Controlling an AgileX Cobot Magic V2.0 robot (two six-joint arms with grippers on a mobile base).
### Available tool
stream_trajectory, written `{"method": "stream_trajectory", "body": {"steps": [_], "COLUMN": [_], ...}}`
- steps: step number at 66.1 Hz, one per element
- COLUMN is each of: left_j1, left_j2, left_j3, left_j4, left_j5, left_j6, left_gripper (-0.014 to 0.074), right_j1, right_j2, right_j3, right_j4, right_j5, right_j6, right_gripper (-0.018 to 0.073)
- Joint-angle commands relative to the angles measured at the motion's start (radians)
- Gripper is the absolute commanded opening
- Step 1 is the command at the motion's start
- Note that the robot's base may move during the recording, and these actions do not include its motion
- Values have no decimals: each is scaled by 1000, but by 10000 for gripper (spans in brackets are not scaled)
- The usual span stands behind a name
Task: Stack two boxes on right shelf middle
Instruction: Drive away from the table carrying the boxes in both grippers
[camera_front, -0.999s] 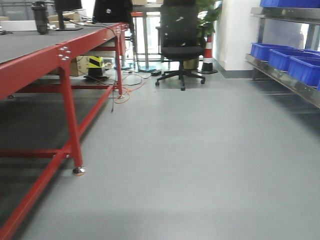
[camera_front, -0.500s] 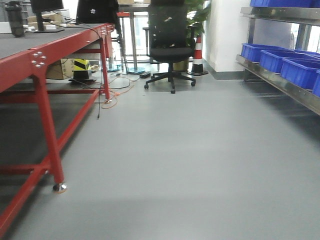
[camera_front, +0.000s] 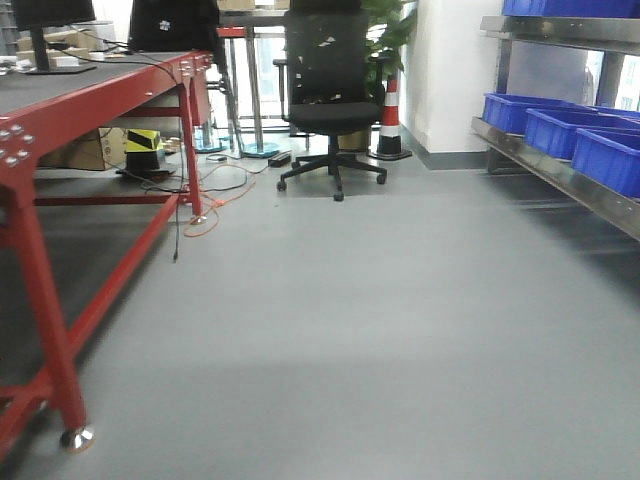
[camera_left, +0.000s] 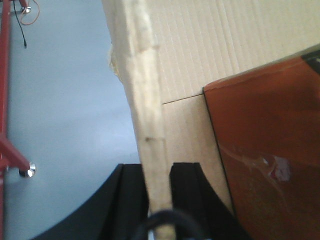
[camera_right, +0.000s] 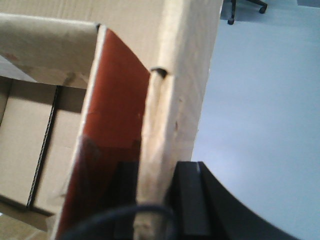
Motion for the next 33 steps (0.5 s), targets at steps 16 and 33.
{"method": "stream_trajectory", "body": {"steps": [16,33], "left_j1": [2,2], "left_j2": [0,0], "left_j3": [-10,-10], "left_j4": [32,41], "left_j5": [-29,-29], "left_j6": [8,8], "left_gripper": [-111,-111], "right_j1": [-8,-8], "right_j2": [-15,-15], "right_j3": [-11,-11], "right_j4": [-18,-18], "right_j5": [-68,-68], "right_j6": [-18,-18], "right_gripper": [-151,-151]}}
